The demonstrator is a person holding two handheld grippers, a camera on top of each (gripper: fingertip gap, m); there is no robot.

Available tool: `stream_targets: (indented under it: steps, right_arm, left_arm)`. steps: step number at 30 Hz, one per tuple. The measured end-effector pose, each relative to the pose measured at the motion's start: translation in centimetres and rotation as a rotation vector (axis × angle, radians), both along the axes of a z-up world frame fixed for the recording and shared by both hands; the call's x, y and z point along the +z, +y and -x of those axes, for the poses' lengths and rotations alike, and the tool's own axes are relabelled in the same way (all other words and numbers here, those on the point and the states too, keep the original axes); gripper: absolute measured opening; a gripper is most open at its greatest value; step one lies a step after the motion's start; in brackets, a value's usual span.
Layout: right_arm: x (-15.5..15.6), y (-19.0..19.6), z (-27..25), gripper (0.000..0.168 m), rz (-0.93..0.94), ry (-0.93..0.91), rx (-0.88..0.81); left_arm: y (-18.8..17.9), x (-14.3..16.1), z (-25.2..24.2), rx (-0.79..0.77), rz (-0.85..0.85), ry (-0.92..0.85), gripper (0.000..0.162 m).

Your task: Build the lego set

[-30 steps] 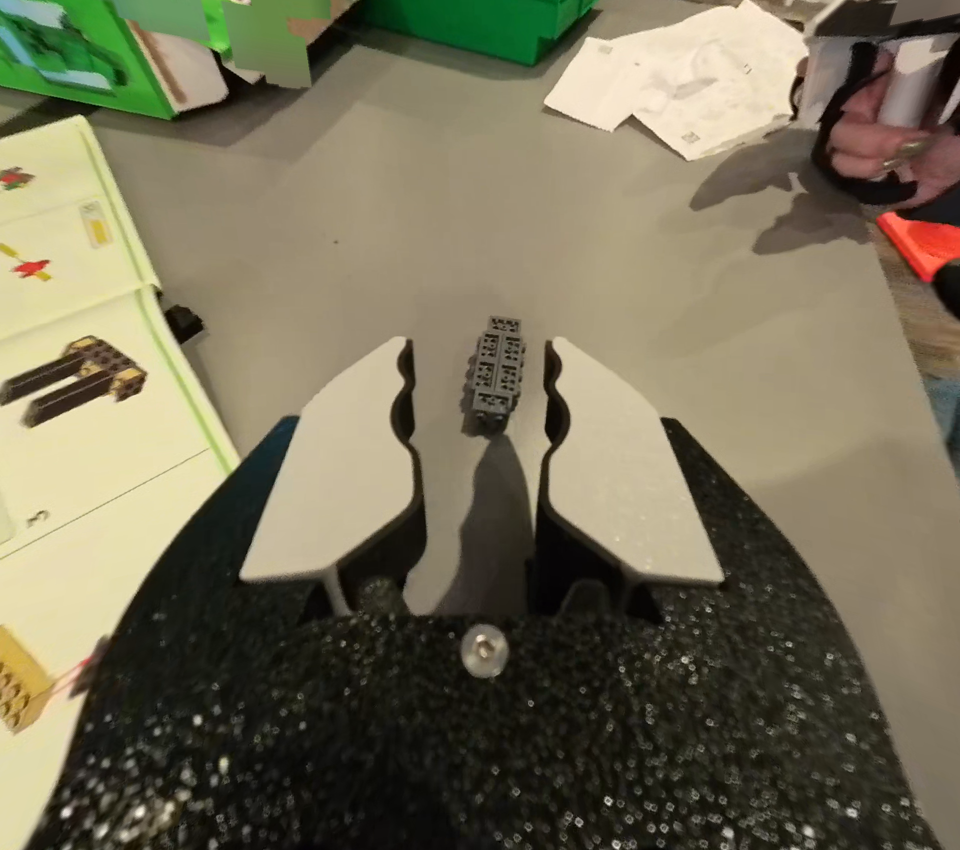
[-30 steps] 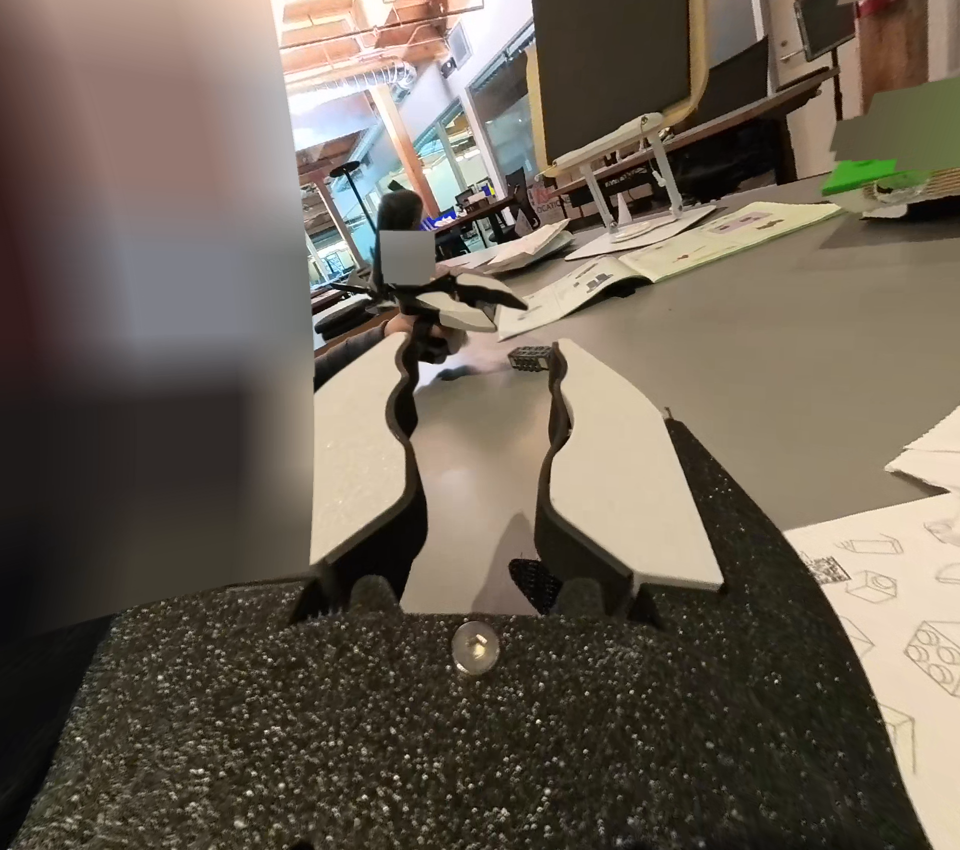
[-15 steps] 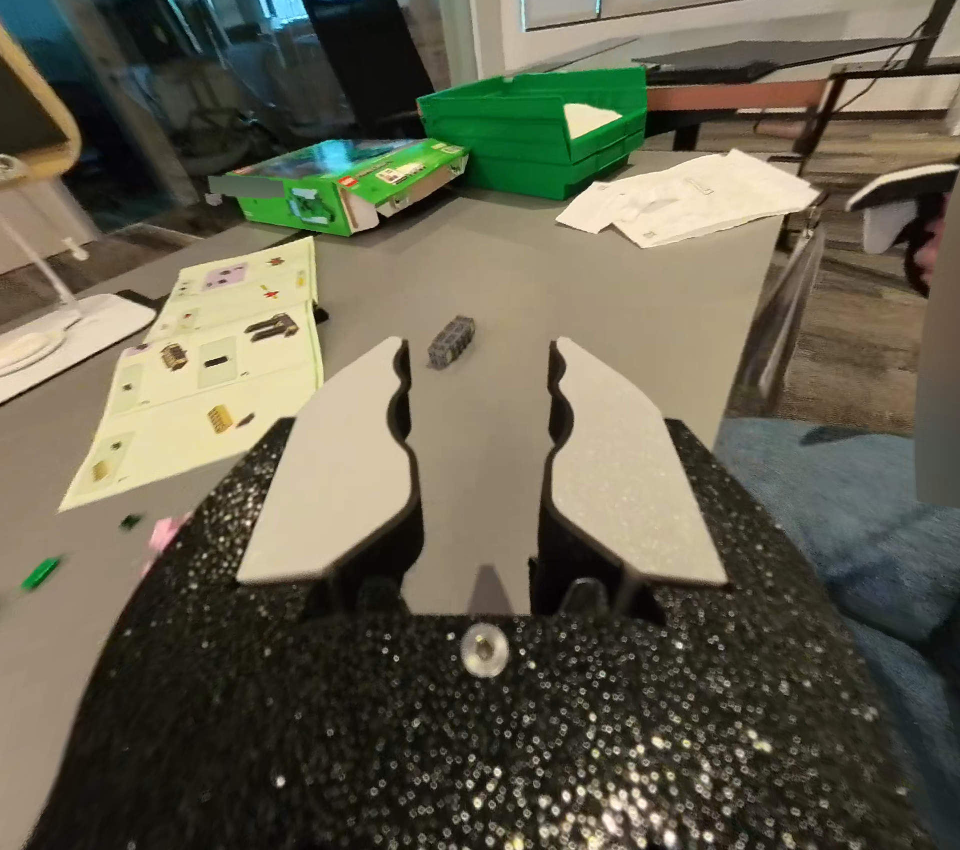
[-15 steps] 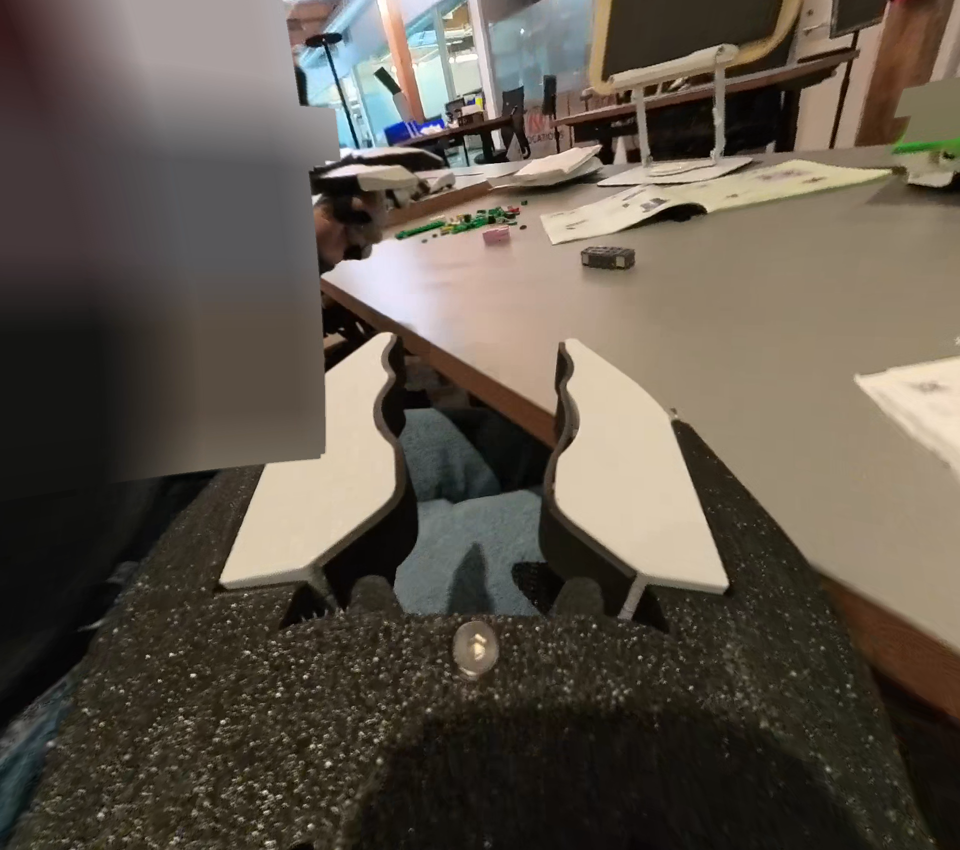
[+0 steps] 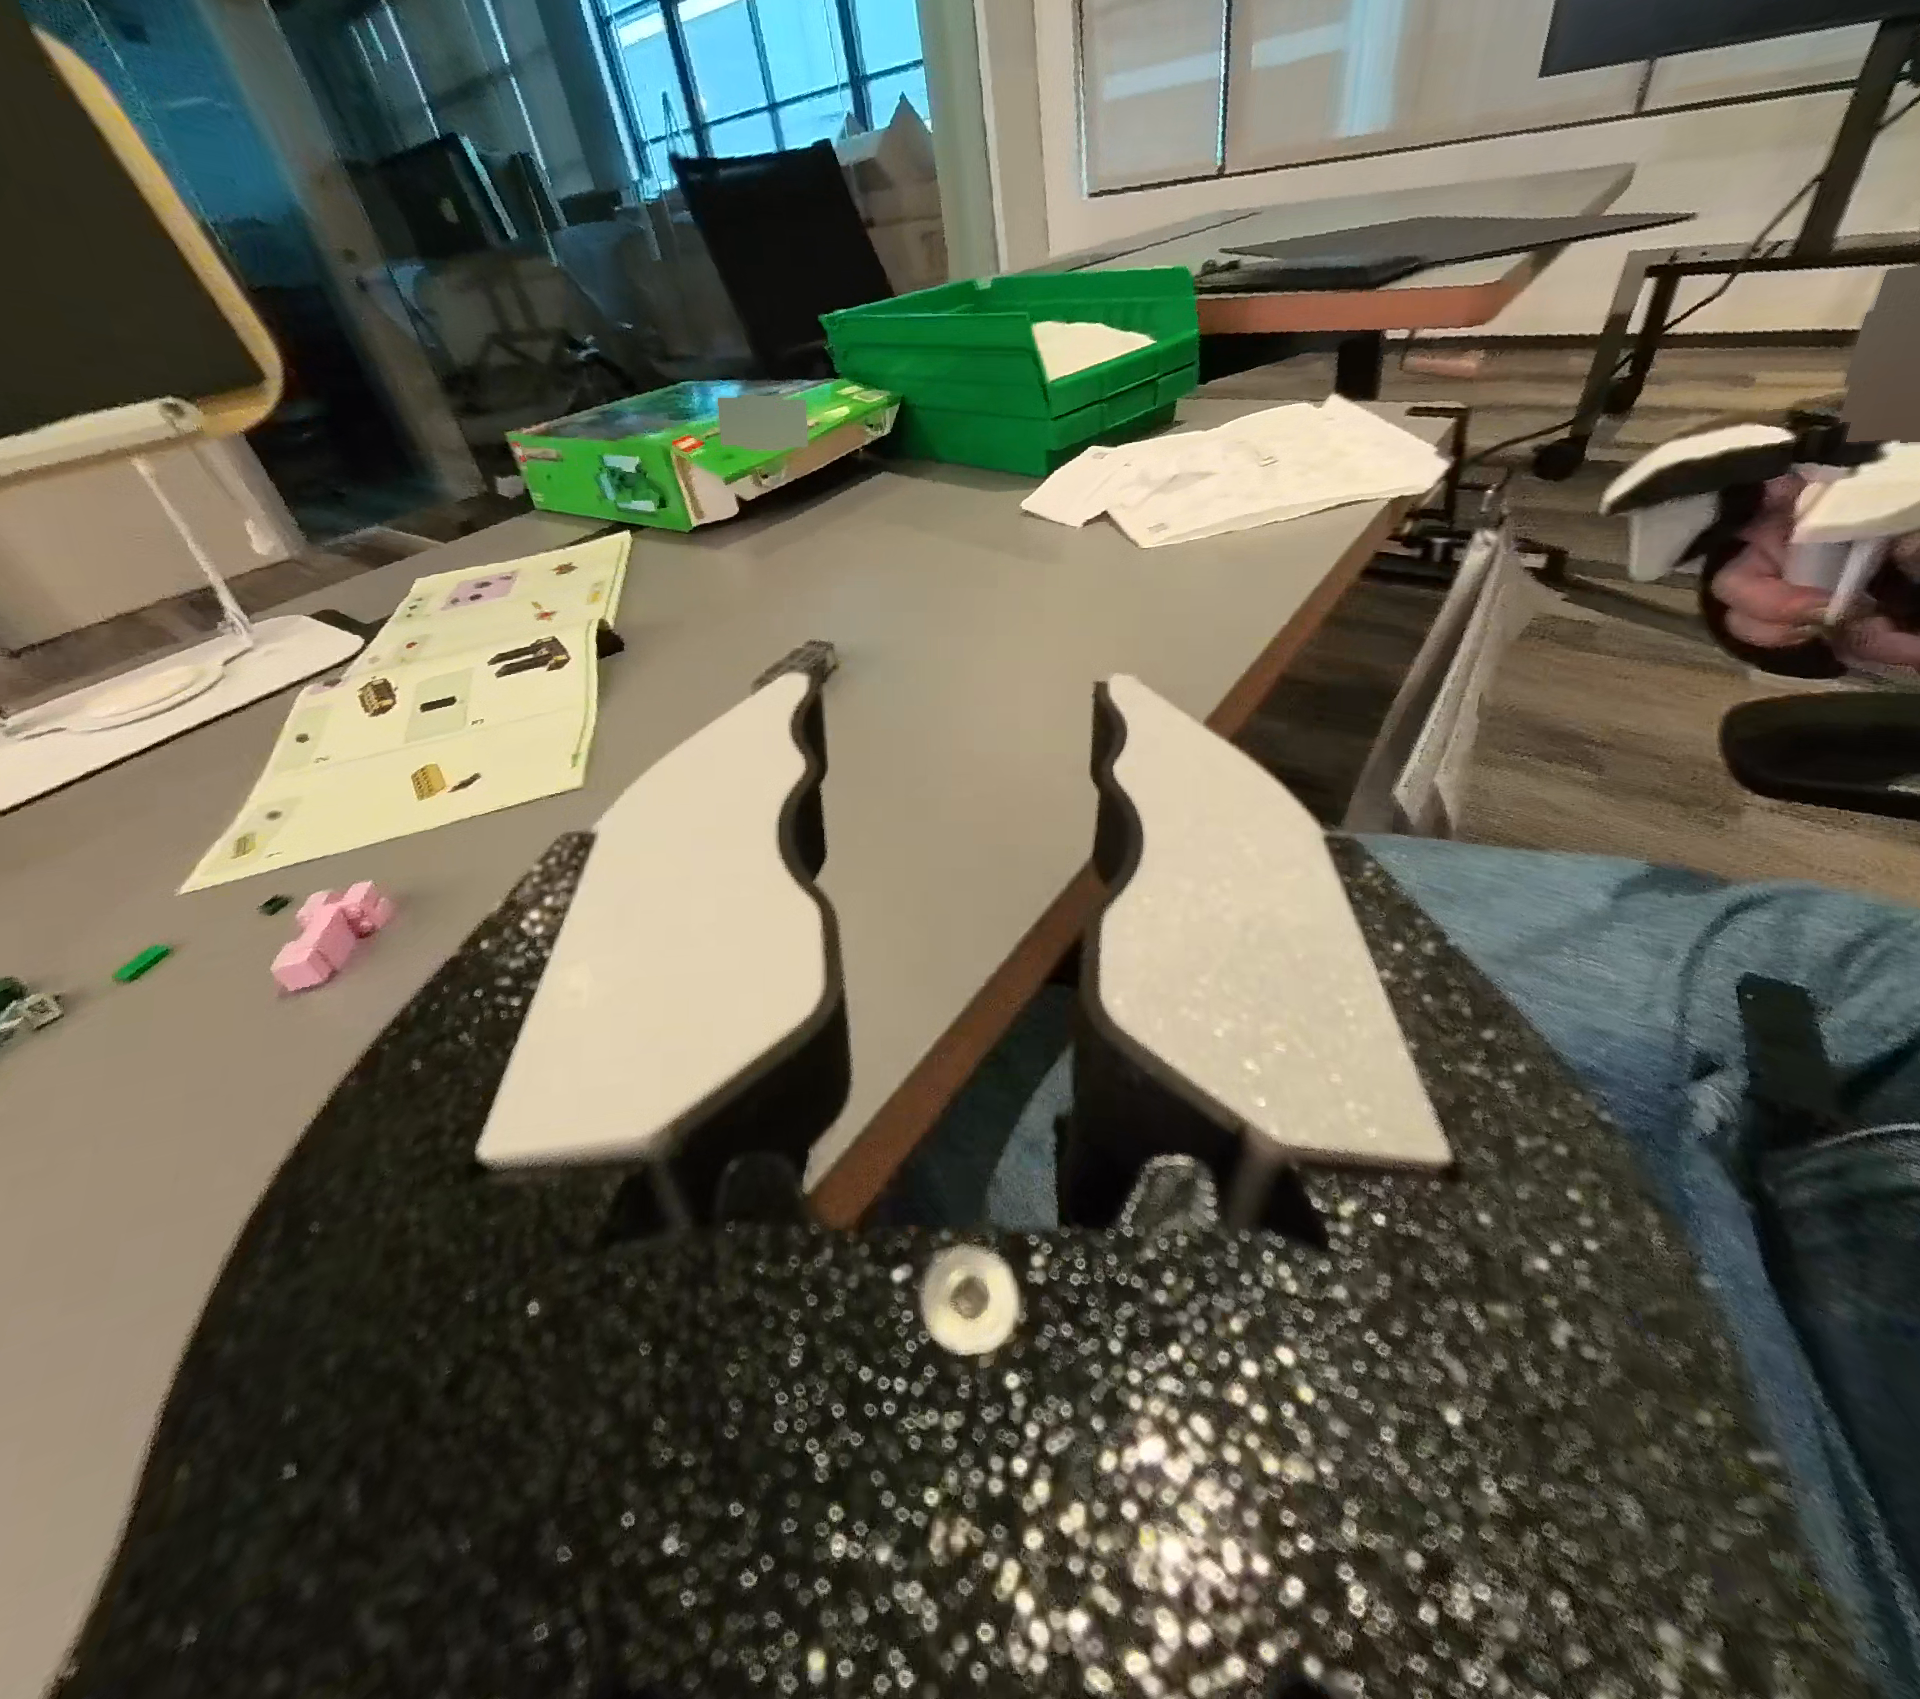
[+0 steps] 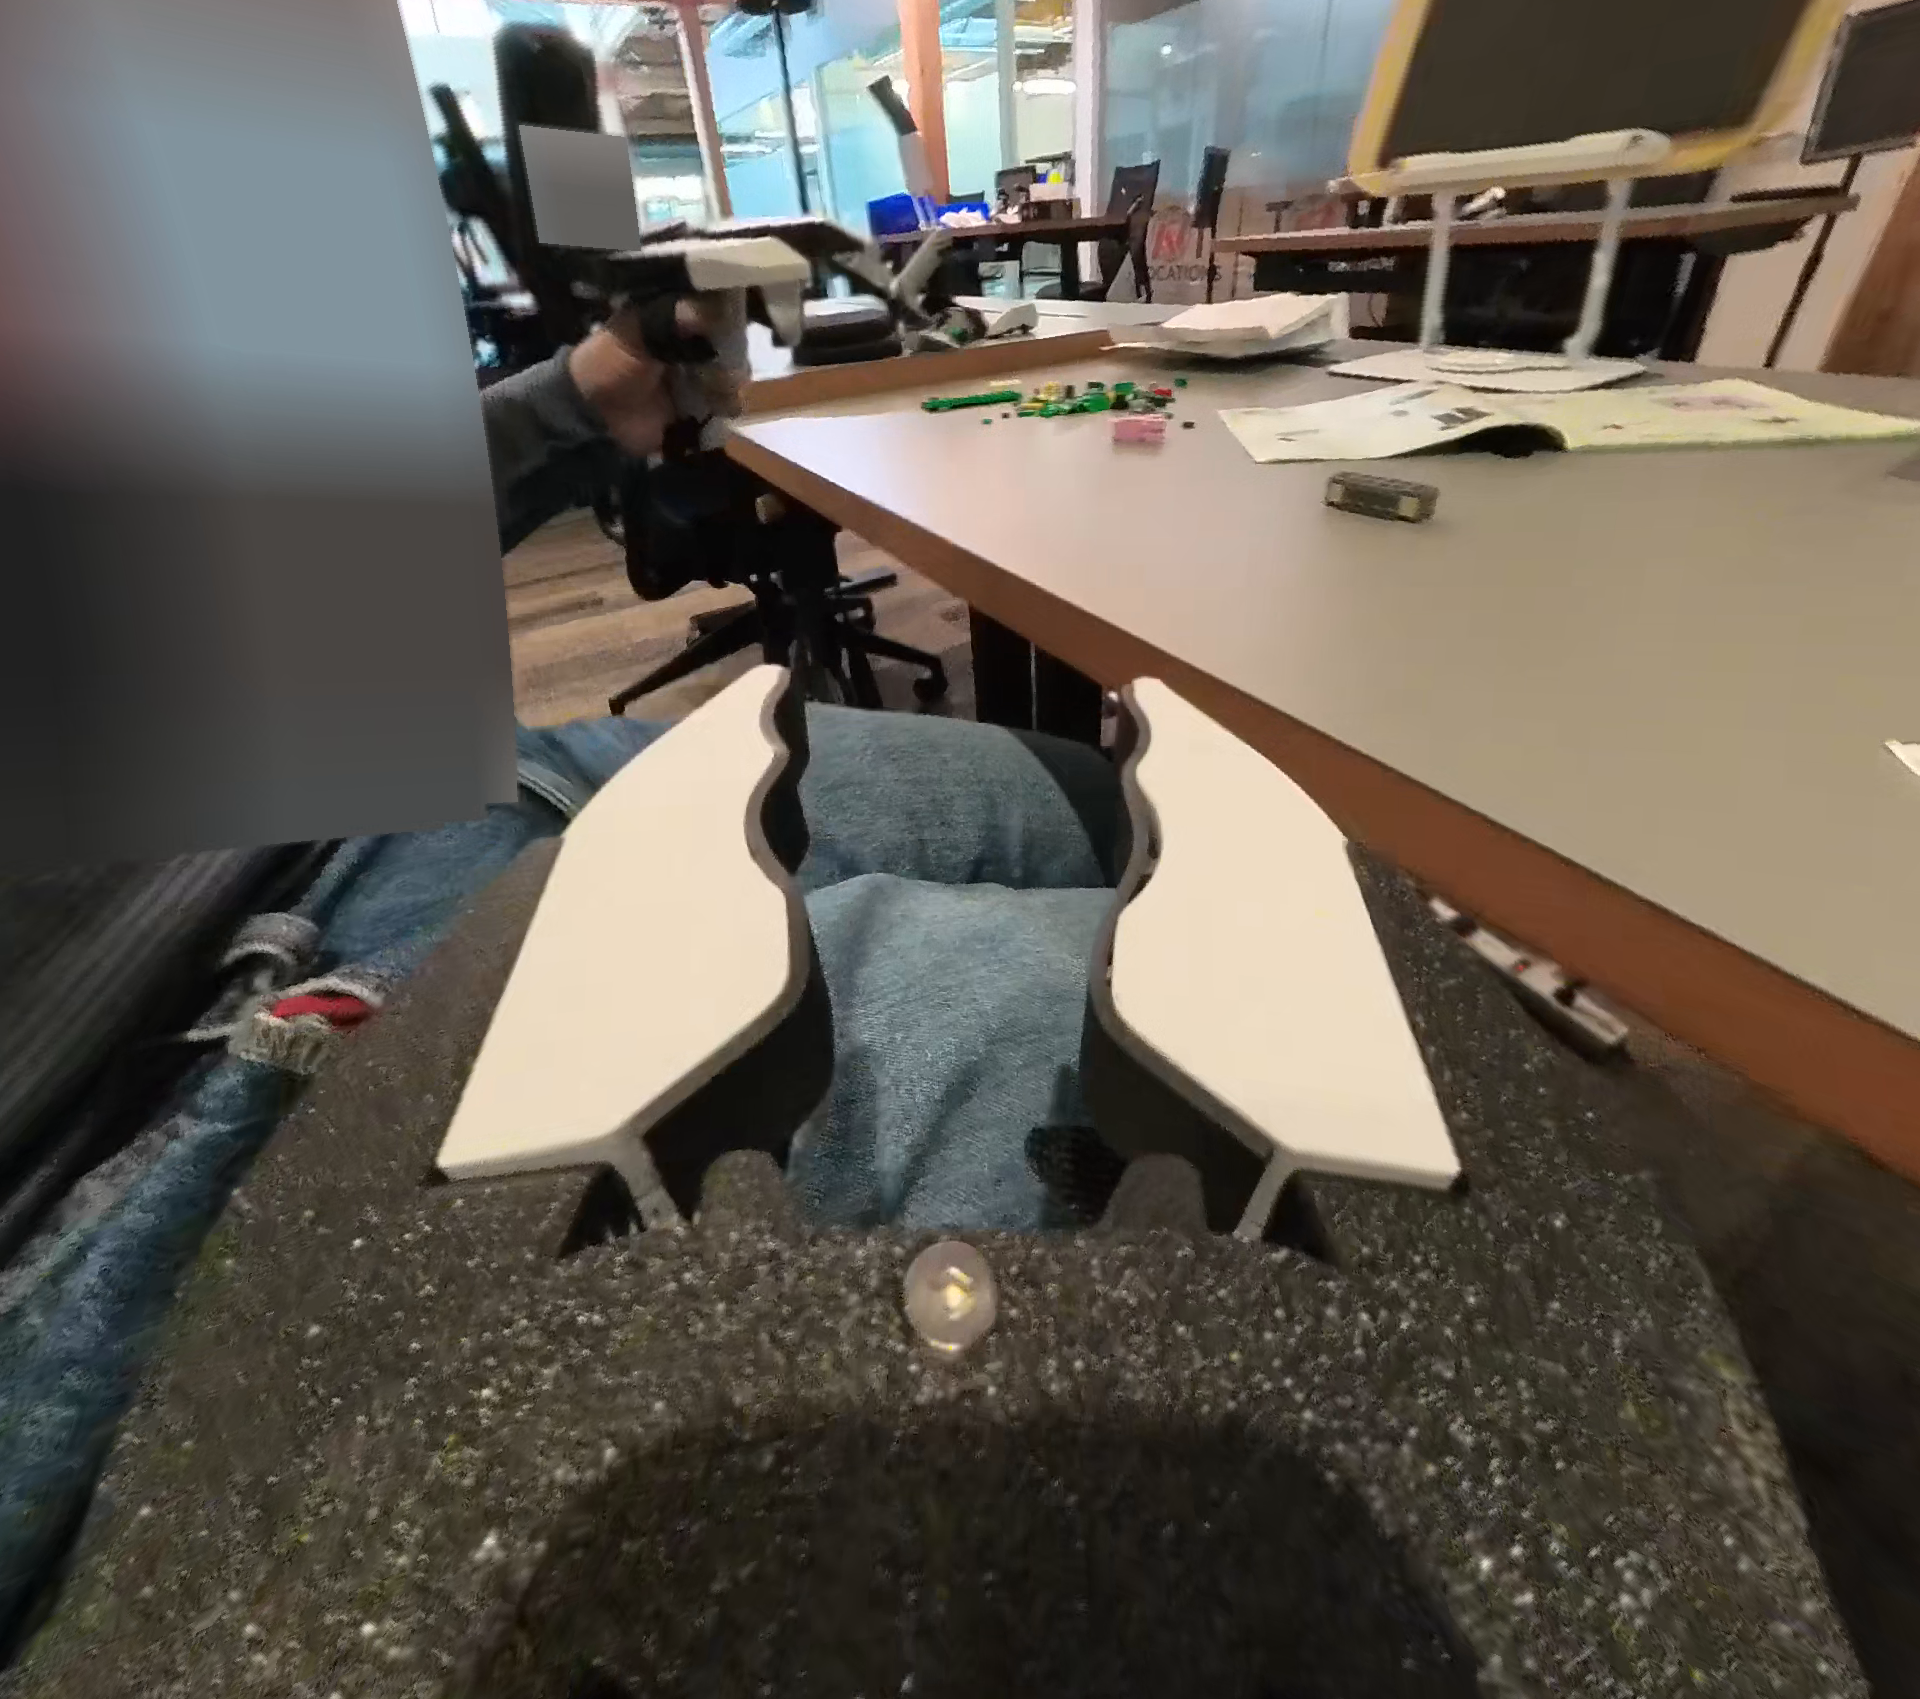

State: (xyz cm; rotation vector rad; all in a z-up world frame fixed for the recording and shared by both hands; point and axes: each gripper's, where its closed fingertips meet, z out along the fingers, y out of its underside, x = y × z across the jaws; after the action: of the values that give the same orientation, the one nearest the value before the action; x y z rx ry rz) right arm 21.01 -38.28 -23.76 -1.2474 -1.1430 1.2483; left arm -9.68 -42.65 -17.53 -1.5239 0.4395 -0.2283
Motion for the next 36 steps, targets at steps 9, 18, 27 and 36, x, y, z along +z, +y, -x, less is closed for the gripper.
stream_targets:
  steps: [9, 18, 27, 36]
  right_arm:
    - [-7.5, -9.9, 4.2, 0.056, -0.169, -0.528, 0.47]
    - [-10.5, -12.1, 6.9, 0.04, -0.215, -0.608, 0.569]
    - [-9.9, -11.9, 6.8, 0.016, -0.215, -0.613, 0.592]
    - [4.1, 7.3, 10.7, 0.016, -0.375, -0.376, 0.044]
  left_arm:
    - [-2.6, 2.3, -2.9, -0.007, -0.086, 0.11, 0.047]
    - [-2.2, 1.8, -2.7, -0.054, -0.058, 0.043, 0.047]
    - [-2.0, 0.9, -3.7, -0.078, -0.028, 0.074, 0.044]
    - [2.5, 0.9, -2.7, -0.038, -0.062, 0.005, 0.041]
